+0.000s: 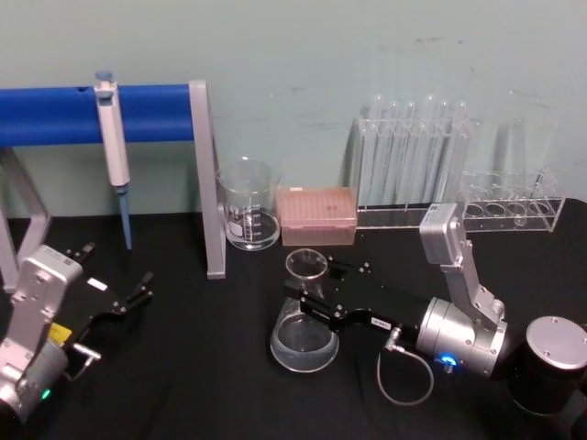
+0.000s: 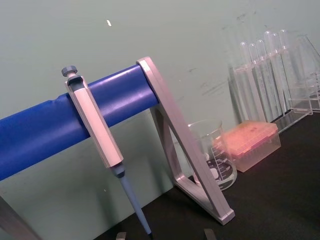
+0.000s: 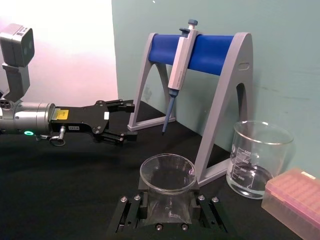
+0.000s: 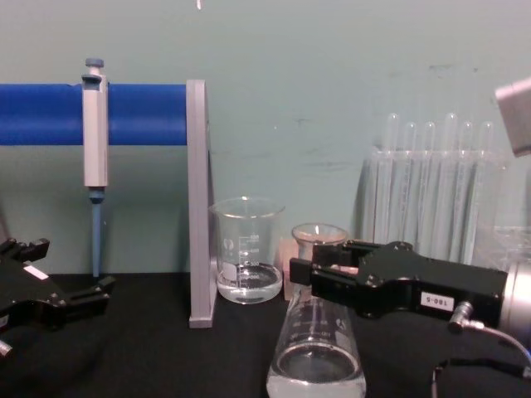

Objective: Grasp the erlenmeyer flask with one hand, shake it three times, then place it back.

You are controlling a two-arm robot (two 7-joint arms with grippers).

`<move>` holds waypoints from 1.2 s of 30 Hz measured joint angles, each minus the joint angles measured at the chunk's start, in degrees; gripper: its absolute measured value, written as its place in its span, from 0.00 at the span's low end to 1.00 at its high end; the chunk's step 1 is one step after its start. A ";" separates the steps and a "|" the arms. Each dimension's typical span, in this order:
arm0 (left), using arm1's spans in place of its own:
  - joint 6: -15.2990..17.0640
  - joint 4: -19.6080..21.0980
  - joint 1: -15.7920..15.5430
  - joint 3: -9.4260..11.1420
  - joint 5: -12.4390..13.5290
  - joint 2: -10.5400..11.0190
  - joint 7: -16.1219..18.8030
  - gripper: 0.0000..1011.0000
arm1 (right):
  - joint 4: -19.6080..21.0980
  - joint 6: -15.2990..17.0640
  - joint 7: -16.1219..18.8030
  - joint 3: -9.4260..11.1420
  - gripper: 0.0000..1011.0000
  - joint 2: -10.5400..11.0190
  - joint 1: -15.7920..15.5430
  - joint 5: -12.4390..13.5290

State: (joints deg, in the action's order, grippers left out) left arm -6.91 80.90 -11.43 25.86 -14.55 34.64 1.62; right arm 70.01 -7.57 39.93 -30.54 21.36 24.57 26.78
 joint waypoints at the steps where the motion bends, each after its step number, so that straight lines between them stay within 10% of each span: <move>1: 0.00 0.00 0.00 0.00 0.00 0.00 0.00 0.99 | -0.12 -0.02 0.09 -0.03 0.44 -0.04 0.04 0.03; 36: 0.00 0.00 0.00 0.00 0.00 0.00 0.00 0.99 | -2.64 -1.10 1.39 -1.17 0.44 -0.54 0.23 0.07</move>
State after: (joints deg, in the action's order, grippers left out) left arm -6.91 80.90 -11.43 25.87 -14.55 34.64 1.62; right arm 67.38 -8.68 41.32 -31.71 20.81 24.80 26.85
